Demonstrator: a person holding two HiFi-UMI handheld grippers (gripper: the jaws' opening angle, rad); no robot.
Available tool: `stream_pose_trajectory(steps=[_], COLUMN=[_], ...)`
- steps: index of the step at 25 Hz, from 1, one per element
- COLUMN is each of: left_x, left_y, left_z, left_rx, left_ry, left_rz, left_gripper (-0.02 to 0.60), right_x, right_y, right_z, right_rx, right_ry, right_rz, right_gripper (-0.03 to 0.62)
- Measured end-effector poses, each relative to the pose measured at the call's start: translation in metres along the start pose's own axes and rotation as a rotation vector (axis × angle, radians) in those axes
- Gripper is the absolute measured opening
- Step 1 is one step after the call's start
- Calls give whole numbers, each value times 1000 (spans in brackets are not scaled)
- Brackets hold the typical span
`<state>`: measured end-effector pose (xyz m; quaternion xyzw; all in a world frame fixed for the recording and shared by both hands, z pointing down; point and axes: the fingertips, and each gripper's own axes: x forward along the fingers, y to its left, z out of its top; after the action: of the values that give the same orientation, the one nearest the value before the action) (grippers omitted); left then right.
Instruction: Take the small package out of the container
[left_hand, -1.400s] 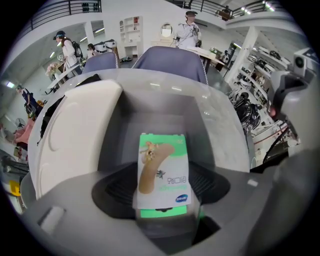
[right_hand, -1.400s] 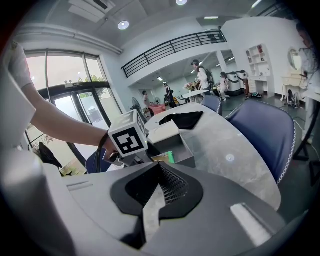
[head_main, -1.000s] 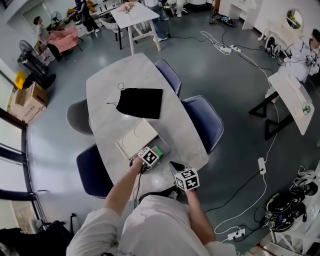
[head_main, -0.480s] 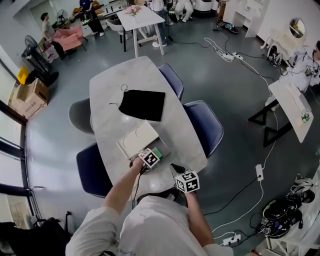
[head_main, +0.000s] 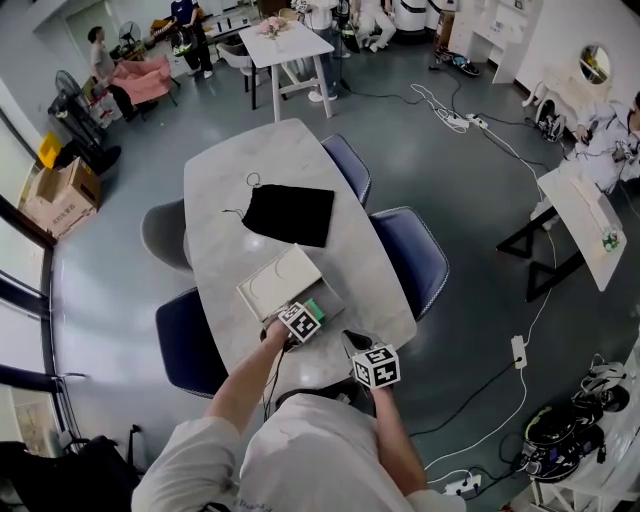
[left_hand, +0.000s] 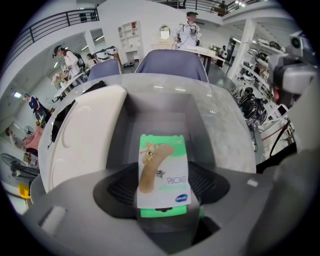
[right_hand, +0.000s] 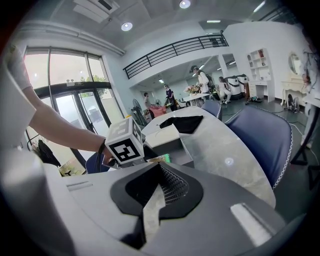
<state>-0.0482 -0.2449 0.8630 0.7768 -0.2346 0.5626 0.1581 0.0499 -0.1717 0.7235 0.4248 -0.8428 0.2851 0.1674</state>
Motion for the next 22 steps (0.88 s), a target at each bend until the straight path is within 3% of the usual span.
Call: stream_pose_trajectory(steps=[22], left_x=[-25], left_y=[3], left_z=[0], left_rx=[-35], left_ry=[-76], left_rz=[32], left_gripper=[356], right_x=[4], right_y=[10], right_z=[3], right_rx=[-25], right_ry=[1], right_rz=[21], right_gripper=[2])
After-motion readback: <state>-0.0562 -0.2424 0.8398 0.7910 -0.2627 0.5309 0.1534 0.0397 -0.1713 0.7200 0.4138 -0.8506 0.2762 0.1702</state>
